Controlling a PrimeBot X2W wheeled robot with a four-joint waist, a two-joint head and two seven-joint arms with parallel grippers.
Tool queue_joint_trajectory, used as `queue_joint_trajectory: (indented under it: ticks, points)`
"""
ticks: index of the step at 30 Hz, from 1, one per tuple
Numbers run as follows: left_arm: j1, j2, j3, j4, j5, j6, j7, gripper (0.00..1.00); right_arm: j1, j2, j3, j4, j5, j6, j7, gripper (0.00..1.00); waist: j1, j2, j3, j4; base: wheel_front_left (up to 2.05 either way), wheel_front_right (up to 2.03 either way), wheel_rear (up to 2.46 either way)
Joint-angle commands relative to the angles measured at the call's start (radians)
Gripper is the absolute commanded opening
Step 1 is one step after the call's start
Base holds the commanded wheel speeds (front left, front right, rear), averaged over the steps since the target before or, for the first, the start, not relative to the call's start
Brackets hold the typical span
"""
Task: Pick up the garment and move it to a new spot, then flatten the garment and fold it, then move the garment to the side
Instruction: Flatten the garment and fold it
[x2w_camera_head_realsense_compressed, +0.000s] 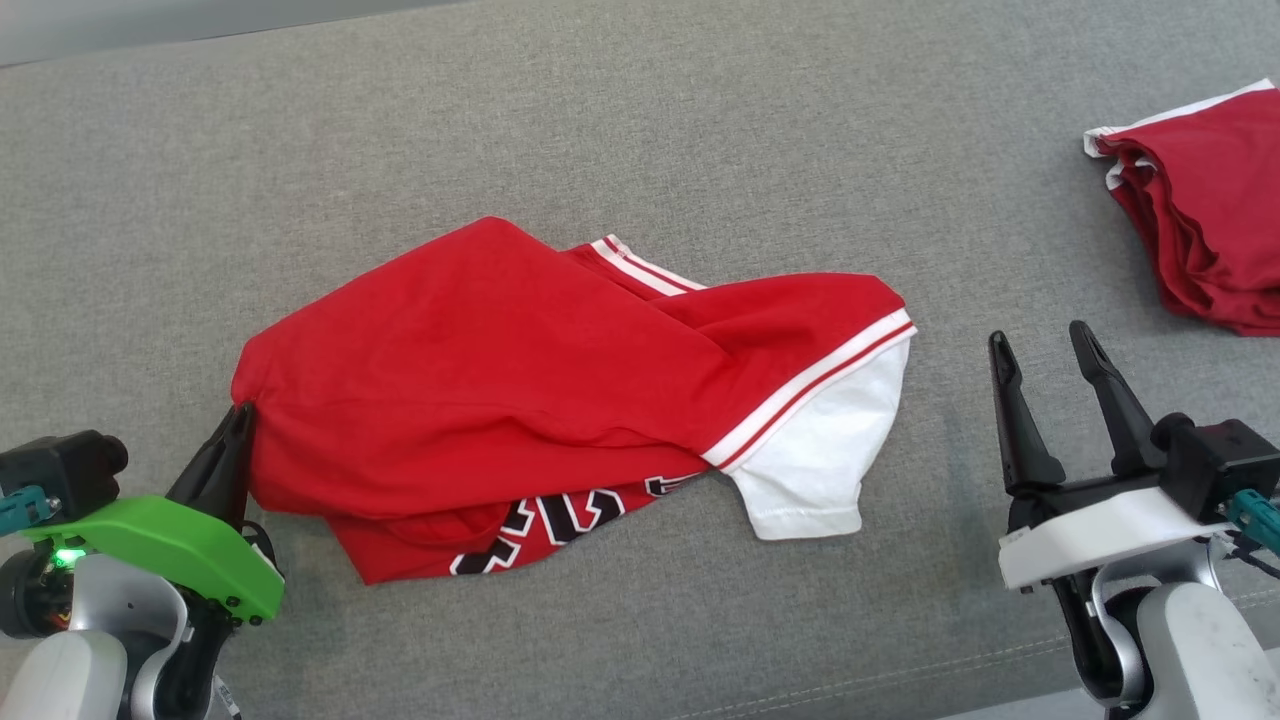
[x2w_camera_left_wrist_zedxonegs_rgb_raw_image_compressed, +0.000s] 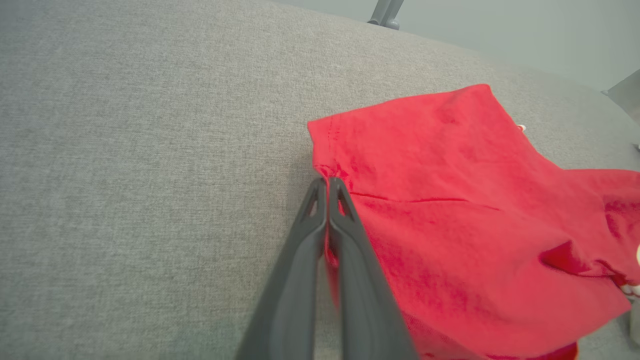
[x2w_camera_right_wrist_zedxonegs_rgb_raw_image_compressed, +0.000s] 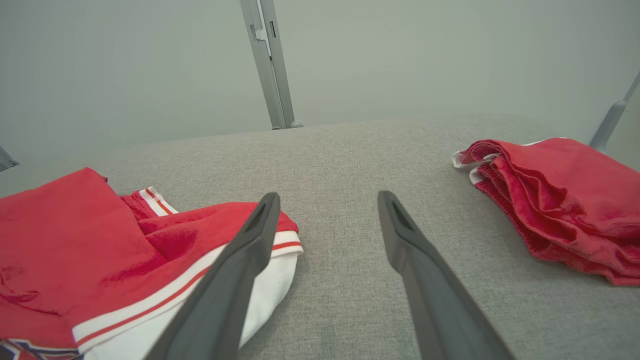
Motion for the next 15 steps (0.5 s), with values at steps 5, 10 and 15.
queue_joint_trajectory:
  ticks: [5,10,15]
  points:
    - [-0.005,0.009,0.008,-0.026,0.019,0.016,-0.022,0.0,0.041,-0.029,0.012,0.056,0.002,0.0,0.027,1.0,0.0,0.0,0.01,0.004,0.0,0.0,0.0]
    - [-0.009,0.008,0.006,-0.04,0.027,0.024,-0.032,0.0,0.026,-0.027,0.08,0.147,0.043,0.0,0.026,1.0,0.0,0.0,0.027,0.015,0.0,0.0,0.0]
    - [-0.02,0.006,0.003,-0.041,0.028,0.026,-0.04,0.0,-0.014,-0.025,0.171,0.213,0.094,0.0,0.003,1.0,0.0,0.0,0.04,0.026,0.0,0.0,0.0]
